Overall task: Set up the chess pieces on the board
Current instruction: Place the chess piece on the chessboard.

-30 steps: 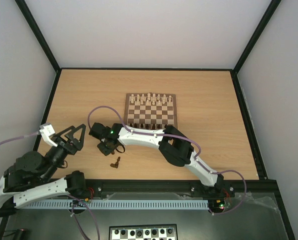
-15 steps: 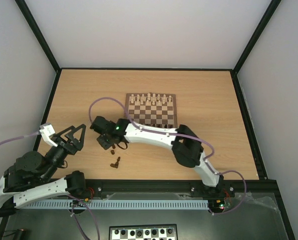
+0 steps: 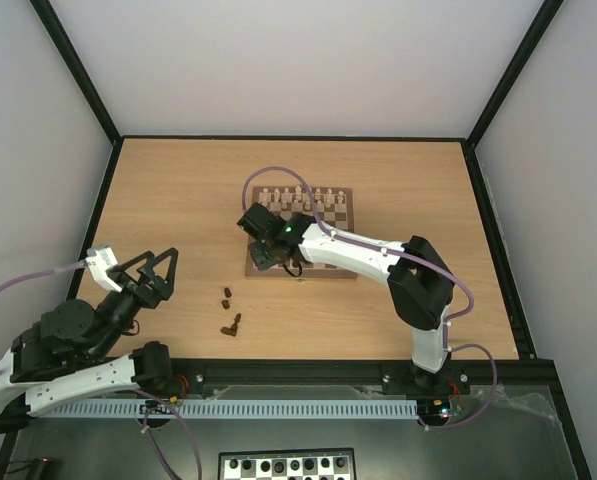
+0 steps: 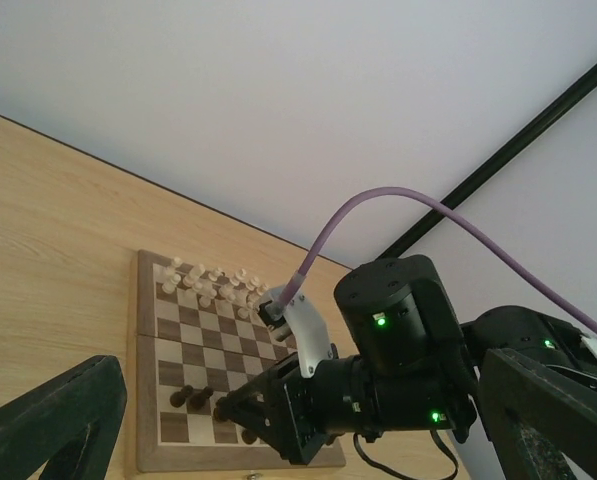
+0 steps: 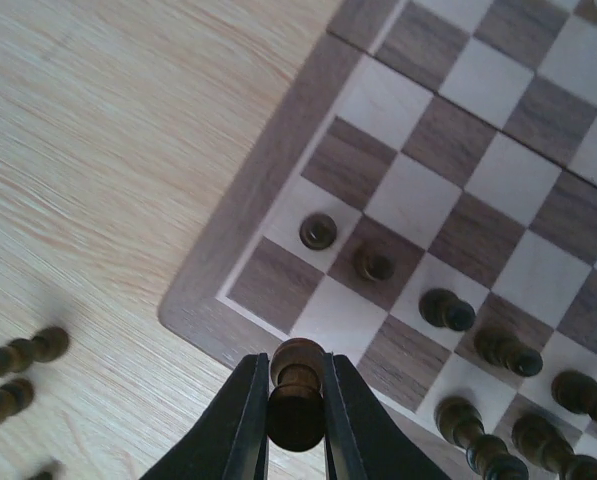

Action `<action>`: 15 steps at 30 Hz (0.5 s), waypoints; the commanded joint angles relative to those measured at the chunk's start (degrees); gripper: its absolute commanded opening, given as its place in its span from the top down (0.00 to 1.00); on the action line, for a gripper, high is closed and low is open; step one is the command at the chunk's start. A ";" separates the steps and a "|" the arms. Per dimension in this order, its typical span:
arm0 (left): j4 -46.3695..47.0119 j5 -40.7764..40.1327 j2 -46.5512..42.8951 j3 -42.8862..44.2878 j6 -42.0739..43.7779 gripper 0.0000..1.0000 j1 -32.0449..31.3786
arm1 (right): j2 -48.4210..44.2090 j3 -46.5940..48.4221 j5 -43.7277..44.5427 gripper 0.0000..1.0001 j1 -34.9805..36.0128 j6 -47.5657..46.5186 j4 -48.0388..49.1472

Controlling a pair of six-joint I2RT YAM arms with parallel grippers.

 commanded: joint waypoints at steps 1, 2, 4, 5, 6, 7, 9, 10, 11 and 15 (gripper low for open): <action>0.54 -0.71 1.62 -0.48 0.78 0.00 0.38 | -0.11 -2.24 0.56 0.86 -0.21 0.94 -0.08; 0.71 -0.62 1.76 -0.53 0.78 0.01 0.34 | 0.02 -2.57 0.40 0.86 -0.25 0.96 0.41; 0.96 -0.50 2.02 -0.67 0.78 0.00 0.38 | 0.40 -2.96 -0.12 0.86 -0.30 0.97 1.41; 1.19 -0.44 2.16 -0.81 0.78 0.00 0.40 | 0.68 -2.91 -0.46 0.86 -0.32 0.97 1.76; 1.43 -0.33 2.25 -0.99 0.78 0.01 0.35 | 1.13 -2.82 -0.72 0.86 -0.30 0.97 2.05; 1.63 -0.19 2.35 -1.19 0.74 0.01 0.38 | 1.53 -2.66 -1.12 0.86 -0.31 0.97 2.32; 1.92 0.04 2.64 -1.48 0.62 0.01 0.34 | 2.54 -1.98 -1.63 0.86 -0.30 1.01 2.50; 1.97 0.11 2.74 -1.59 0.49 0.01 0.37 | 3.03 -1.65 -1.83 0.86 -0.33 0.97 2.50; 1.94 0.12 2.83 -1.64 0.40 0.01 0.39 | 3.63 -1.37 -1.85 0.86 -0.32 0.97 2.45; 1.86 0.09 2.64 -1.81 0.35 0.01 0.42 | 5.60 -0.20 -1.76 0.86 -0.26 1.13 2.56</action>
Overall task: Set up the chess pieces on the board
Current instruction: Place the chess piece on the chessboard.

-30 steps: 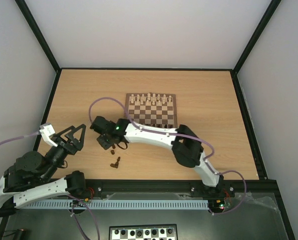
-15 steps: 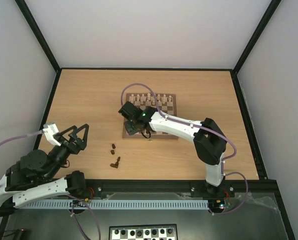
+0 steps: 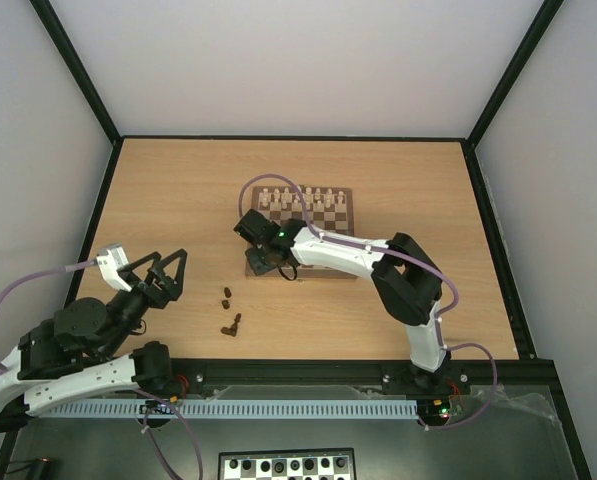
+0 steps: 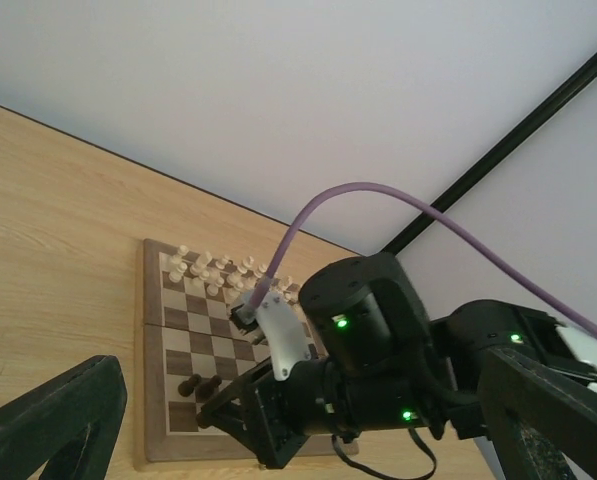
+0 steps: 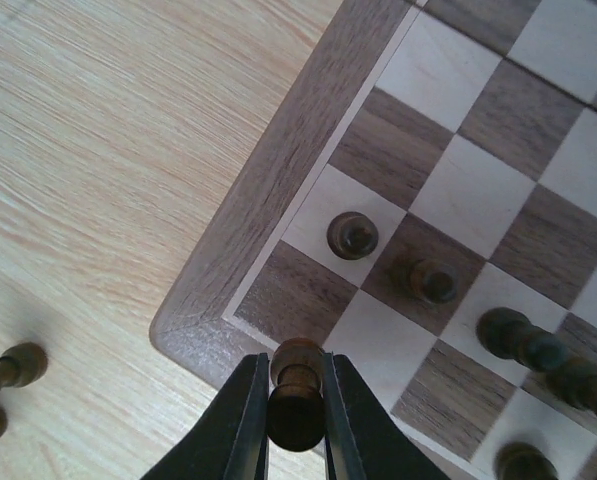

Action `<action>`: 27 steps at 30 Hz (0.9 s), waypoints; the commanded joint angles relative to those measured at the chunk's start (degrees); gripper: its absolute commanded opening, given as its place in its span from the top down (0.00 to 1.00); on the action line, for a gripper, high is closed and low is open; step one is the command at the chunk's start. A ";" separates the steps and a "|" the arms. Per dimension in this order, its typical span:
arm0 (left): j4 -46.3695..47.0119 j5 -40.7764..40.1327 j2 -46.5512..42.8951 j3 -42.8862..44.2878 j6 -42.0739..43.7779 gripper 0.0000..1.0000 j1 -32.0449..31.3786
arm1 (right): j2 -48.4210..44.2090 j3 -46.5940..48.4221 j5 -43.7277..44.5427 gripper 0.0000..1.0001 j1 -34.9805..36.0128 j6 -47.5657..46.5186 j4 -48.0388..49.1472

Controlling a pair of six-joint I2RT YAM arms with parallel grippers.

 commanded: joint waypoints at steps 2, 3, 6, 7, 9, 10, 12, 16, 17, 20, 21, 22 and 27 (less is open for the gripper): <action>1.32 -0.39 0.13 -0.72 0.37 0.00 0.34 | 2.93 2.09 0.00 0.86 -0.14 0.69 -0.45; 1.42 -0.41 0.03 -0.73 0.37 0.00 0.36 | 3.17 2.31 0.09 0.86 -0.10 0.70 -0.33; 1.40 -0.46 0.06 -0.88 0.46 0.00 0.42 | 3.87 3.05 0.20 0.86 -0.07 0.80 -0.32; 1.33 -0.48 0.06 -0.85 0.46 0.01 0.36 | 4.06 3.24 0.41 0.86 -0.11 0.87 -0.35; 1.26 -0.54 0.05 -0.84 0.46 0.00 0.34 | 4.29 3.36 0.73 0.86 -0.15 0.93 -0.21; 1.23 -0.58 -0.08 -0.81 0.46 0.01 0.37 | 4.36 3.45 0.83 0.86 -0.08 0.96 -0.15; 1.19 -0.67 -0.24 -0.80 0.46 0.00 0.35 | 4.74 3.77 0.68 0.86 -0.10 0.88 -0.26; 1.12 -0.85 -0.63 -0.95 0.46 0.00 0.35 | 5.05 3.88 0.44 0.85 -0.12 0.96 -0.26; 1.12 -0.85 -0.64 -0.92 0.46 0.00 0.39 | 5.08 3.88 0.28 0.84 -0.15 0.97 -0.27; 1.01 -0.93 -0.64 -1.00 0.46 0.00 0.36 | 5.09 3.85 0.07 0.84 -0.14 0.97 -0.19; 1.05 -0.89 -0.68 -1.07 0.46 0.01 0.43 | 5.05 3.87 0.13 0.83 -0.11 0.97 -0.14; 1.06 -1.00 -0.72 -1.08 0.46 0.01 0.36 | 5.13 3.87 0.20 0.82 -0.14 0.98 -0.13; 1.03 -1.03 -0.68 -1.09 0.41 0.00 0.40 | 4.96 3.71 -0.20 0.75 -0.12 1.06 -0.01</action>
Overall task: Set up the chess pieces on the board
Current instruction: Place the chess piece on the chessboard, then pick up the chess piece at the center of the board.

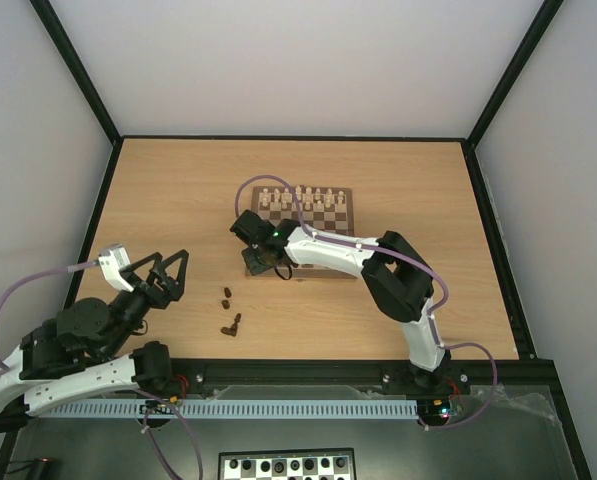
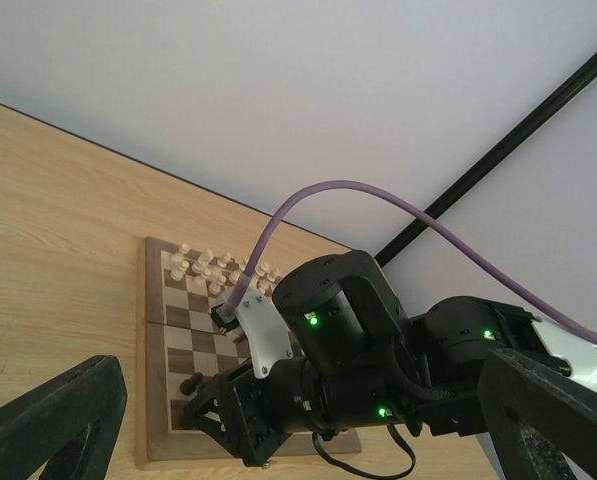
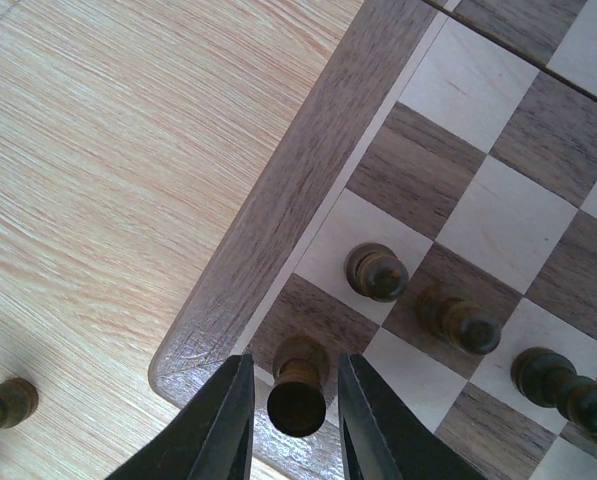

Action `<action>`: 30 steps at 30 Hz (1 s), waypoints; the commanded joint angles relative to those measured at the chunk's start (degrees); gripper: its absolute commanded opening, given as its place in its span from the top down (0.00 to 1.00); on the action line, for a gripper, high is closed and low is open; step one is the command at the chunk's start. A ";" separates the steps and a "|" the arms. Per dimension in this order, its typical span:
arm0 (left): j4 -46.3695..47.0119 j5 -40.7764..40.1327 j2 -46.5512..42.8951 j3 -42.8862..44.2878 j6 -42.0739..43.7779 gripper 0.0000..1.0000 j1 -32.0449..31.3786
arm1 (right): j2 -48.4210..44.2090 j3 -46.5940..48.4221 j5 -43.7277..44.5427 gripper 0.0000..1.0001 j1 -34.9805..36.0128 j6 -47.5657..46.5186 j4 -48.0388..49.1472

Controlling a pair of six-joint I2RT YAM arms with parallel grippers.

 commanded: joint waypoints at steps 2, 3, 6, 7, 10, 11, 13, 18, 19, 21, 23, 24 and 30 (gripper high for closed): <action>0.76 -1.08 -0.64 -0.47 0.45 0.01 0.35 | 0.32 1.21 -0.19 0.74 -0.13 0.59 -0.88; 0.74 -1.13 -0.60 -0.53 0.37 0.00 0.34 | 0.06 1.06 -0.15 0.74 -0.07 0.67 -0.83; 0.76 -1.21 -0.55 -0.49 0.37 0.01 0.34 | -1.63 0.06 -0.28 0.66 -0.10 0.86 -0.61; 0.77 -1.22 -0.48 -0.51 0.37 0.01 0.36 | -2.61 -0.57 -0.15 0.64 -0.08 0.98 -0.38; 0.84 -1.22 -0.14 -0.60 0.24 0.01 0.35 | -5.74 -1.93 0.30 0.56 -0.07 1.17 -0.22; 0.87 -1.30 0.00 -0.60 0.16 0.01 0.34 | -6.73 -2.50 0.43 0.52 -0.02 1.27 -0.10; 1.10 -1.31 0.34 -0.61 0.19 0.01 0.34 | -8.64 -3.42 0.26 0.48 0.03 1.37 0.20; 1.13 -1.49 1.09 -0.37 0.00 0.01 0.46 | -12.17 -4.96 -0.52 0.43 1.15 1.22 0.34; 1.00 -1.56 1.11 -0.19 -0.06 0.00 0.35 | -12.70 -5.31 -1.25 0.43 1.73 0.88 0.59; 0.84 -1.23 1.04 0.46 -0.03 0.00 0.34 | -13.19 -5.52 -3.02 0.43 3.19 0.05 0.99; 1.02 -0.70 0.88 0.92 0.33 0.00 0.34 | -12.89 -5.35 -4.26 0.44 4.96 -0.42 0.87; 1.26 -0.37 0.81 1.07 0.67 0.00 0.39 | -12.59 -5.18 -5.07 0.44 5.73 -0.57 0.85; 0.22 0.06 -0.02 3.69 2.36 0.01 0.36 | -8.57 -4.06 -8.60 0.49 9.86 -0.54 1.41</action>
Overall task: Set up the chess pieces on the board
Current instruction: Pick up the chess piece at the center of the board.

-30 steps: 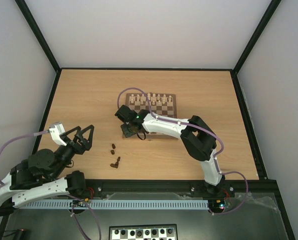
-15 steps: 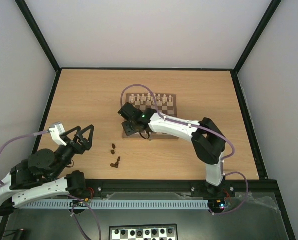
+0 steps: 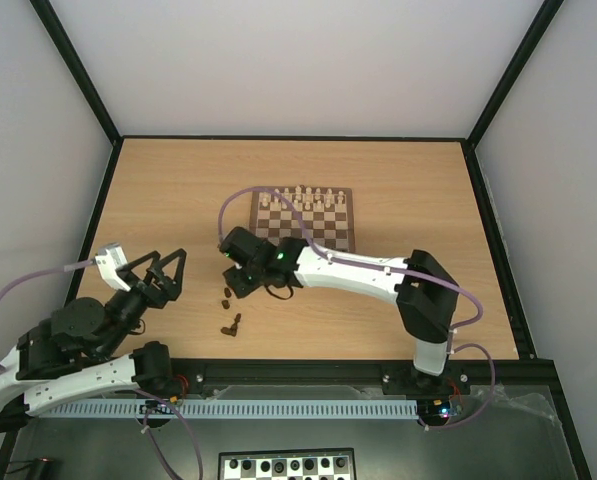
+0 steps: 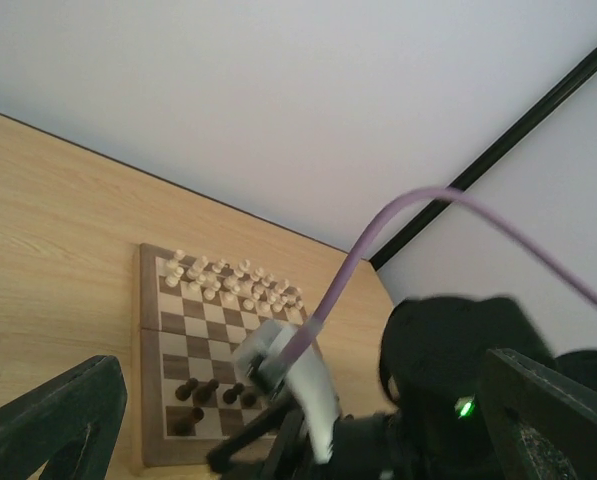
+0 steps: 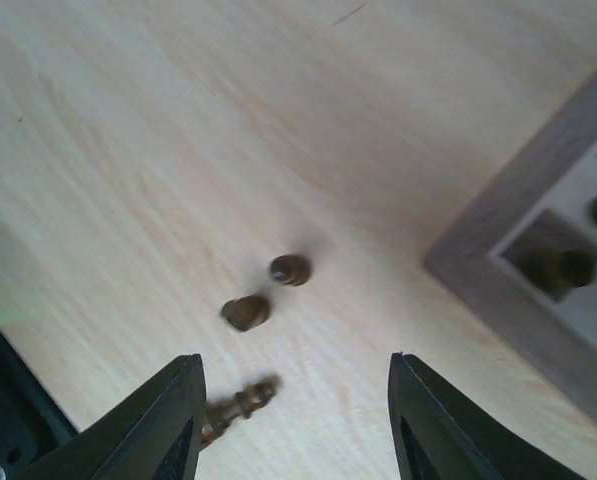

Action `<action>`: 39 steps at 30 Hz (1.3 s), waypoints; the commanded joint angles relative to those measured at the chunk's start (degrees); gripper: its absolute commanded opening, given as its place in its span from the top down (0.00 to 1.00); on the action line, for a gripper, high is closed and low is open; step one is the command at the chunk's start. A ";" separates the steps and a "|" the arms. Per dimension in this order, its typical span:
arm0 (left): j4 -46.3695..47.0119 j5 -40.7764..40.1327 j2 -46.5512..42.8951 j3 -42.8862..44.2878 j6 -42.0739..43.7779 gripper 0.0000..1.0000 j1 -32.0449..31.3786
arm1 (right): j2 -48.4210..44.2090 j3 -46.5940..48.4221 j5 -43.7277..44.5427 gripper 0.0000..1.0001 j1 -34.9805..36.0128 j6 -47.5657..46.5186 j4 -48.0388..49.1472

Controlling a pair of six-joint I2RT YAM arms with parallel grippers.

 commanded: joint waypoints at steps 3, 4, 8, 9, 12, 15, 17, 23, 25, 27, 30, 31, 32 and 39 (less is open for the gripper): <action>-0.60 -0.61 -0.71 4.03 1.91 0.01 0.41 | 5.96 2.35 -2.82 0.53 4.08 -0.24 -1.57; -0.69 -0.63 -0.76 4.04 1.89 0.01 0.41 | 6.95 3.26 -2.49 0.54 4.61 -0.14 -2.16; -0.86 -0.46 -0.32 3.81 1.62 0.00 0.38 | 11.01 7.43 -1.30 0.54 6.45 0.38 -4.54; -0.87 -0.38 -0.19 3.78 1.56 0.00 0.43 | 11.80 8.40 -0.95 0.54 6.66 0.58 -4.97; -0.95 -0.20 -0.03 3.60 1.41 0.00 0.38 | 13.83 9.96 -0.54 0.54 6.97 0.88 -5.93; -1.19 -0.19 -0.30 3.61 1.37 0.01 0.42 | 15.35 11.18 -0.55 0.56 7.04 0.97 -6.46; -1.33 -0.19 -0.54 3.64 1.34 0.00 0.40 | 16.40 12.23 -0.68 0.62 7.06 1.04 -7.20; -1.44 -0.15 -0.86 3.42 1.38 0.00 0.35 | 18.33 13.93 -0.06 0.65 7.08 1.23 -8.91; -1.46 -0.10 -0.86 3.27 1.30 0.01 0.39 | 18.98 14.56 0.87 0.66 7.12 1.51 -9.78; -1.42 -0.04 -0.94 3.18 1.27 0.01 0.34 | 19.34 14.99 1.37 0.67 7.08 1.61 -10.23; -1.39 -0.01 -1.19 2.94 1.23 0.00 0.38 | 19.52 15.02 1.69 0.69 7.08 1.67 -10.30; -1.38 -0.01 -1.21 2.88 1.21 0.00 0.34 | 19.72 15.06 1.85 0.69 7.08 1.74 -10.30; -1.42 -0.01 -1.29 2.85 1.21 0.00 0.37 | 19.89 15.13 1.90 0.70 7.08 1.78 -10.34; -1.34 -0.01 -1.39 2.66 1.07 0.00 0.42 | 20.87 15.35 1.91 0.77 7.08 1.50 -10.41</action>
